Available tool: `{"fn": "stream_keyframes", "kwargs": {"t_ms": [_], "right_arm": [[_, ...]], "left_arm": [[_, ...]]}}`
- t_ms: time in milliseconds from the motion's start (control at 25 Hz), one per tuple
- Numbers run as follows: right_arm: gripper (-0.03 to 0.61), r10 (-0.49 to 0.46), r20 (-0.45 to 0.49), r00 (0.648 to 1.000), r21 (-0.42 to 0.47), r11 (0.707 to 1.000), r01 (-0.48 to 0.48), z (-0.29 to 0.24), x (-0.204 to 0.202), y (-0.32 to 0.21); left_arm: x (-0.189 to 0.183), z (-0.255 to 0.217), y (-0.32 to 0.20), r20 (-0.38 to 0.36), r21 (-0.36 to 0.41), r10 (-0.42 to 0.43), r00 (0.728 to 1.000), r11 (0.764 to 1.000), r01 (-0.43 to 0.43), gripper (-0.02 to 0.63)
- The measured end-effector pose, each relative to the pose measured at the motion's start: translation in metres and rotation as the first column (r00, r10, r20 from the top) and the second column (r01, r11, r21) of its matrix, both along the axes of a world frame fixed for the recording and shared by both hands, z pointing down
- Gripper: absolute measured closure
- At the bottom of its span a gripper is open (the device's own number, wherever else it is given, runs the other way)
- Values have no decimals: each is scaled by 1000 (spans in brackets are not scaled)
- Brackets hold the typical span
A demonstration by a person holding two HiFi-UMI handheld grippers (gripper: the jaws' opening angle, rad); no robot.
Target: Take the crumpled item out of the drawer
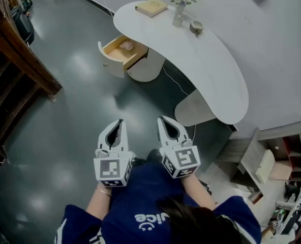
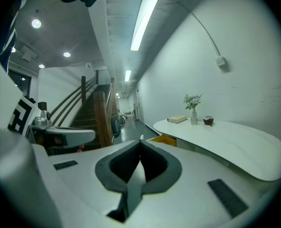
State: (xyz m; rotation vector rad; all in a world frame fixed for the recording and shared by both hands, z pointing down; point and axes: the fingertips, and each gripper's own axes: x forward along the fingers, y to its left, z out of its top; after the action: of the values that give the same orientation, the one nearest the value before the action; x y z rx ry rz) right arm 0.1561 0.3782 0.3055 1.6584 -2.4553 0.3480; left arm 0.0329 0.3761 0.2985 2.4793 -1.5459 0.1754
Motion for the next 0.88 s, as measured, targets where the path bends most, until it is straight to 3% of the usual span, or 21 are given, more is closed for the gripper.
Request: {"fn": "stream_keyframes", "kwargs": {"t_ms": [480,880], "right_arm": [[571,-53,1,999,-6,999,53,5,-15,-20],[571,-140,10,990,-28,990,140,18,-9,-91]], "left_arm": [[-18,10,-12,-19,-29,-57,998,998,56,609],[-8,14,-68,-7,-44,-142,990,989,142,609]]}}
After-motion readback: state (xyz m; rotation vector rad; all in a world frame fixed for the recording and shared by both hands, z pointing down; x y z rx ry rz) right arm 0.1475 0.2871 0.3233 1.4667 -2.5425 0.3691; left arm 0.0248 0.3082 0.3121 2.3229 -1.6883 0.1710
